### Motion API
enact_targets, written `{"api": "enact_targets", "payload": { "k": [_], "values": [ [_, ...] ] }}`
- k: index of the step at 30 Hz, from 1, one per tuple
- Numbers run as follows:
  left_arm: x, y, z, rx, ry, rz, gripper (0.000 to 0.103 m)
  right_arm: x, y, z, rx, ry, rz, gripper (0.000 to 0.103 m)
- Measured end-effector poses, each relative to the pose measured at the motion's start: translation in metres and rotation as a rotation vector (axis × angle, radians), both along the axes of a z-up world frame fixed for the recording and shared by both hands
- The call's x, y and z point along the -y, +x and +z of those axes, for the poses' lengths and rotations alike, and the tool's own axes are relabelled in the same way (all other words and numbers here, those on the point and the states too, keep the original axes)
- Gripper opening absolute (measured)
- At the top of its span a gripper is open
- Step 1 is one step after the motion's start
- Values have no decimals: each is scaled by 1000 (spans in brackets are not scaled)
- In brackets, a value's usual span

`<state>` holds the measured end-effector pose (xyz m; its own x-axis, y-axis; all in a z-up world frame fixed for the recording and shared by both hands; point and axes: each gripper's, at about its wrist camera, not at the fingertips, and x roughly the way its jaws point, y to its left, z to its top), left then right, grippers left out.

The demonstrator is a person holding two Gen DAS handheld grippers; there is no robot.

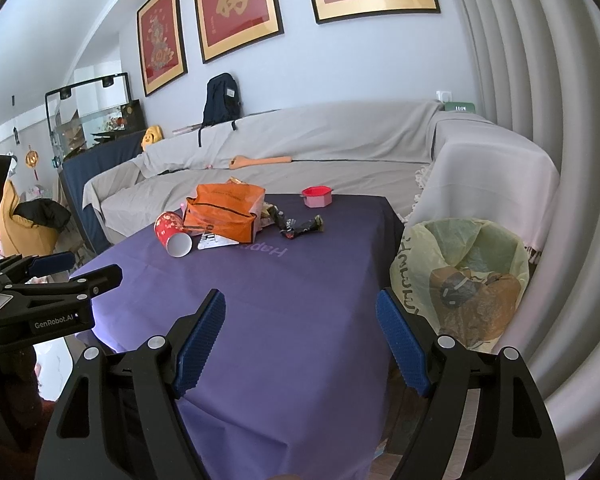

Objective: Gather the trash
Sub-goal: 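Approach the table with both tools open toward the trash pile, then grasp the orange plastic bag with the left tool while the right tool grasps a black wrapper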

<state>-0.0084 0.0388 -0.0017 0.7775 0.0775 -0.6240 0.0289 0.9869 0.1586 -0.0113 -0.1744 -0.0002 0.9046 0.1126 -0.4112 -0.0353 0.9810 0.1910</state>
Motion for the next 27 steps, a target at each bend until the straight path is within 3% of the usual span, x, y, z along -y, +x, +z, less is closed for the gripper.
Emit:
{"api": "enact_targets", "payload": {
  "k": [7, 11, 17, 20, 23, 27],
  "values": [
    [-5, 31, -7, -53, -59, -56, 78, 17, 13, 5, 17, -22, -23, 74],
    [-15, 66, -5, -1, -80, -78, 78, 23, 40, 10, 15, -72, -30, 74],
    [-71, 127, -2, 40, -234, -113, 78, 27, 103, 8, -50, -121, 11, 74],
    [-107, 153, -1, 104, -222, -77, 80, 28, 142, 11, -50, -159, 8, 74],
    [-136, 184, -13, 66, -278, -87, 85, 22, 181, 12, -69, -179, 3, 74],
    [-153, 219, -31, -18, -294, -111, 86, 10, 240, 9, -136, -173, 43, 74]
  ]
}}
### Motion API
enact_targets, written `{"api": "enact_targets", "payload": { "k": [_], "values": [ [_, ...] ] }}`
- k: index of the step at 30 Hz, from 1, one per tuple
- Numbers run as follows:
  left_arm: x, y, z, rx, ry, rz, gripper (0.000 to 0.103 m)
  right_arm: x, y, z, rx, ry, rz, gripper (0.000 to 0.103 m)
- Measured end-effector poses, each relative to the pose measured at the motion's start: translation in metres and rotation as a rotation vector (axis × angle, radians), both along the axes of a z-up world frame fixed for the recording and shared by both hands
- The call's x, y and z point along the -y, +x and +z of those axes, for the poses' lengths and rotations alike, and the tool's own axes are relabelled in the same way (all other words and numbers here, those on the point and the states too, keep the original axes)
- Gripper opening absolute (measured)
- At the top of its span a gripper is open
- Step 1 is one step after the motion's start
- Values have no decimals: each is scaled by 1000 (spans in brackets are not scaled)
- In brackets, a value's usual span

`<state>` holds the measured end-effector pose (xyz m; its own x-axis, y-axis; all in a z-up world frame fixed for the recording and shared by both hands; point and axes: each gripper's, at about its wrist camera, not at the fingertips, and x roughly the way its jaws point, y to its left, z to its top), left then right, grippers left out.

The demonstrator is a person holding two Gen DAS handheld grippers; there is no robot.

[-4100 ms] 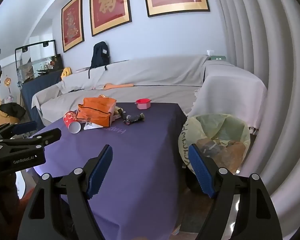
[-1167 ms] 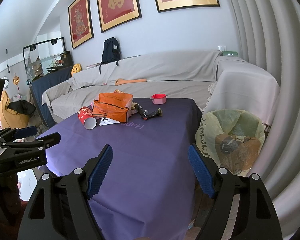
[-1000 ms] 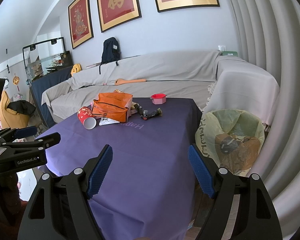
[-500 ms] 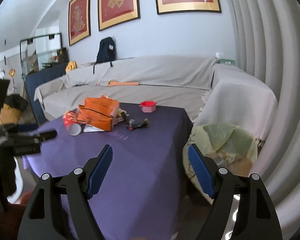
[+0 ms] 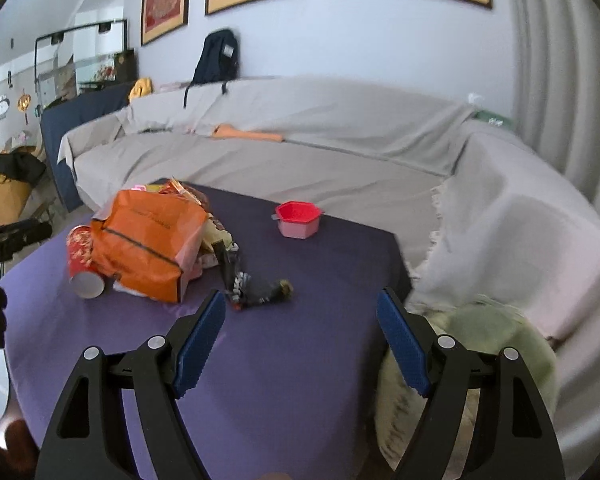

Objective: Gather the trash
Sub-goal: 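Grasp the orange plastic bag with the left tool while the right tool grasps a black wrapper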

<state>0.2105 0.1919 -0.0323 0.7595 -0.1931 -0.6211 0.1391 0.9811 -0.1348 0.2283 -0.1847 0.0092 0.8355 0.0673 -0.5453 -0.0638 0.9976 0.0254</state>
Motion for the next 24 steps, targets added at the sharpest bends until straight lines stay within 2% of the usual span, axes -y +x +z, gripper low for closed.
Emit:
{"api": "enact_targets", "payload": {
  "k": [5, 9, 11, 14, 19, 24],
  "values": [
    [-11, 31, -7, -74, -115, -53, 86, -18, 53, -5, -74, -38, 25, 74],
    [-6, 53, -11, -116, -142, -61, 85, -19, 96, -11, -133, 20, 56, 74],
    [-5, 63, -12, -149, -187, -63, 82, -20, 112, -15, -145, 43, 72, 74],
    [-6, 72, -13, -177, -248, -75, 81, -26, 123, -25, -181, 95, 128, 74],
    [12, 92, -12, -233, -327, -173, 77, -31, 131, -41, -235, 69, 129, 74],
    [41, 110, -14, -263, -284, -214, 69, -4, 120, -46, -236, 133, 65, 74]
  ]
}}
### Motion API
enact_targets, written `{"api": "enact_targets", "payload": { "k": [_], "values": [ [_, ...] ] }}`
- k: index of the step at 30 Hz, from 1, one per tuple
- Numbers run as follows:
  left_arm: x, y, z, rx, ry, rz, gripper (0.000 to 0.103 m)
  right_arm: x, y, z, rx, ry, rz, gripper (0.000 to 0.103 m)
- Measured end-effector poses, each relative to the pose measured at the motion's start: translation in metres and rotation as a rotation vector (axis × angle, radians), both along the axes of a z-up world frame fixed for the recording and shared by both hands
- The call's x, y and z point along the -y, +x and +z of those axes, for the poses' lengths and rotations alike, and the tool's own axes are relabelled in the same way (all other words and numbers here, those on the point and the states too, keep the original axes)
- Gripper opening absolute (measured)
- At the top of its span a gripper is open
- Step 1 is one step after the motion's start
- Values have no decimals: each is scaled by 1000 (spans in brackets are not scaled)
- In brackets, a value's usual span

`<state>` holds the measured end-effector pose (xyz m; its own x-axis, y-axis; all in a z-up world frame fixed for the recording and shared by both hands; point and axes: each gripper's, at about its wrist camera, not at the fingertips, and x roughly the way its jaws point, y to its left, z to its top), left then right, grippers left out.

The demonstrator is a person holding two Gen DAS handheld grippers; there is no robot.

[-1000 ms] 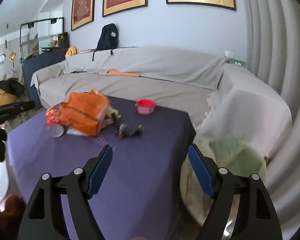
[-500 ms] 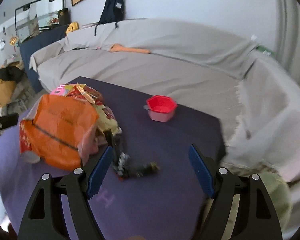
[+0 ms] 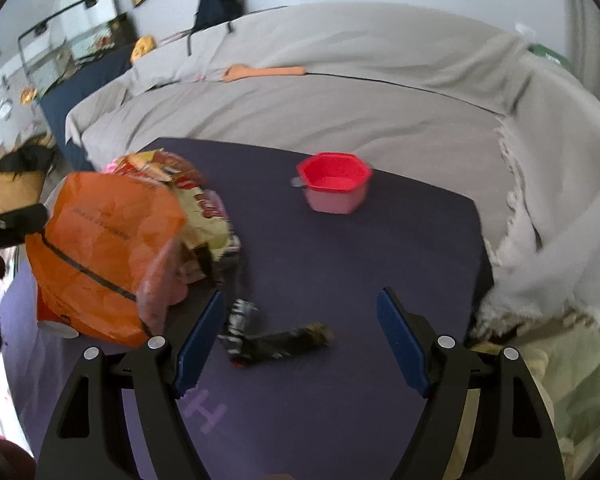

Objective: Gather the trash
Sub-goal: 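Grasp the orange plastic bag with the left tool while the right tool grasps a black wrapper, then carry the orange bag and black wrapper to the bin and release both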

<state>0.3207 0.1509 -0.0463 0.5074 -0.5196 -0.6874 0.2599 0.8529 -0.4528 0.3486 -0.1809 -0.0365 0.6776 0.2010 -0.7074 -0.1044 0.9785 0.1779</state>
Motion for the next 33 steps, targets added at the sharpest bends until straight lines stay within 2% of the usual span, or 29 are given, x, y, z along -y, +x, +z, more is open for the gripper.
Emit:
{"api": "enact_targets", "payload": {
  "k": [3, 6, 8, 11, 14, 17, 18, 20, 22, 25, 26, 29, 33],
  "values": [
    [14, 9, -6, -43, 47, 3, 62, 14, -11, -1, 6, 2, -29, 74],
    [16, 7, -7, -70, 38, -2, 57, 21, -21, -3, 13, 6, -47, 74],
    [13, 1, -1, -70, 49, 26, 49, 22, -26, -5, 16, 6, -37, 74],
    [5, -11, 17, -31, 37, 40, 35, 13, -25, -8, 14, -16, 13, 74],
    [5, -22, 39, 53, 76, 39, 25, -3, -20, -5, 35, -24, 99, 74],
    [5, -26, 48, 86, 107, 51, 21, -23, -9, -6, 48, -38, 173, 73],
    [4, -27, 49, 87, 106, 56, 19, -28, -5, -7, 44, -41, 195, 71],
    [3, -30, 53, 98, 106, 65, 19, -42, 4, -15, 20, -81, 233, 56],
    [1, -34, 57, 113, 107, 76, 19, -54, 9, -23, -9, -121, 268, 50],
    [-1, -37, 68, 141, 106, 92, 19, -64, 10, -33, -37, -180, 287, 31],
    [-1, -39, 72, 153, 108, 97, 19, -64, 8, -33, -46, -186, 286, 27],
    [0, -43, 86, 194, 114, 107, 19, -55, -2, -24, -50, -141, 264, 23],
    [11, -46, 100, 230, 107, 99, 19, -32, -27, 5, 8, -116, 199, 22]
  ]
}}
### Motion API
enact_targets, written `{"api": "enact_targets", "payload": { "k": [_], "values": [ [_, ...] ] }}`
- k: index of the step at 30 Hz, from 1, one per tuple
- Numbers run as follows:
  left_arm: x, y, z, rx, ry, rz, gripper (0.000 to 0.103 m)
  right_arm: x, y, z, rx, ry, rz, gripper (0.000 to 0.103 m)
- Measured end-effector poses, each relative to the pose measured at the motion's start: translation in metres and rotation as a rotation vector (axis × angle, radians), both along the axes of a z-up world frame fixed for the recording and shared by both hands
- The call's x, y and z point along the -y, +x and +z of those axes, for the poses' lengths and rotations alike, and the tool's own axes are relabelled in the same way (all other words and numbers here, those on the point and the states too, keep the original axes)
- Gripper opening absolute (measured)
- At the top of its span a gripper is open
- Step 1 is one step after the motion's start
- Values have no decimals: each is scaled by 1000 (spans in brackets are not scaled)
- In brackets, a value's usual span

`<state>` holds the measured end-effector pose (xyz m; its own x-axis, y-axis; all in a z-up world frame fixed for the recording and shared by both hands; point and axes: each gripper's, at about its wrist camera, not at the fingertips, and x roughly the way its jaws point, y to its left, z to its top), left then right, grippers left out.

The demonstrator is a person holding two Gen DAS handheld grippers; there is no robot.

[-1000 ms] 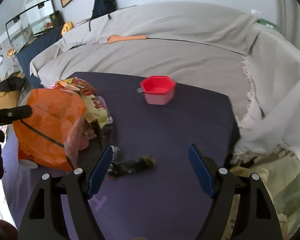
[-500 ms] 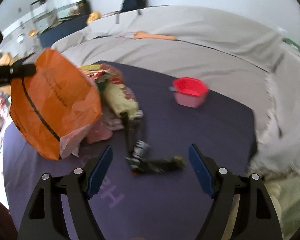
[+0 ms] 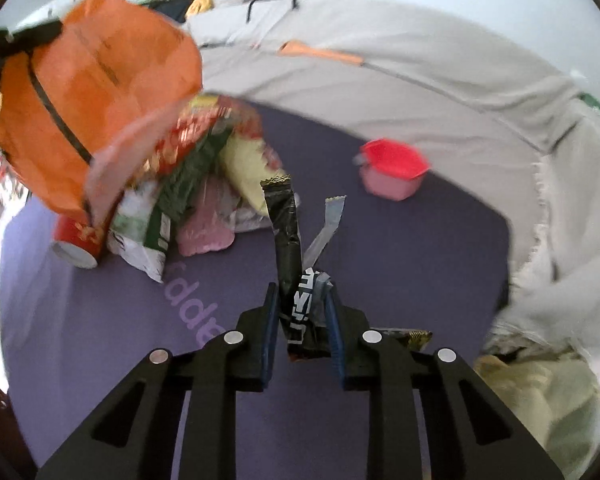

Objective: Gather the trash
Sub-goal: 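Carry the orange bag and black wrapper to the bin and release both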

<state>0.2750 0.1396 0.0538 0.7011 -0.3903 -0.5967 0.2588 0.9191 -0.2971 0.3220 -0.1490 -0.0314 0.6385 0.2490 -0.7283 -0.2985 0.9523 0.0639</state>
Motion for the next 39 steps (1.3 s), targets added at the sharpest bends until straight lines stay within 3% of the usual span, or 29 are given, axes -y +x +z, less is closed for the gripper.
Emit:
{"api": "enact_targets", "payload": {
  "k": [9, 17, 22, 29, 34, 39],
  "values": [
    [71, -6, 32, 67, -42, -134, 19, 68, -61, 60, 116, 43, -135, 22],
    [179, 5, 34, 30, -101, -320, 19, 160, -125, 81, 215, -9, -372, 22],
    [262, 11, 9, 3, -67, -432, 19, 226, -164, 79, 220, 12, -535, 22],
    [361, 14, -45, -21, 78, -548, 19, 281, -203, 59, 187, 47, -675, 22],
    [402, 16, -85, -86, 108, -598, 19, 301, -205, 41, 155, 72, -711, 22],
    [414, 14, -126, -171, 109, -618, 22, 304, -192, 28, 131, 92, -704, 22]
  ]
}}
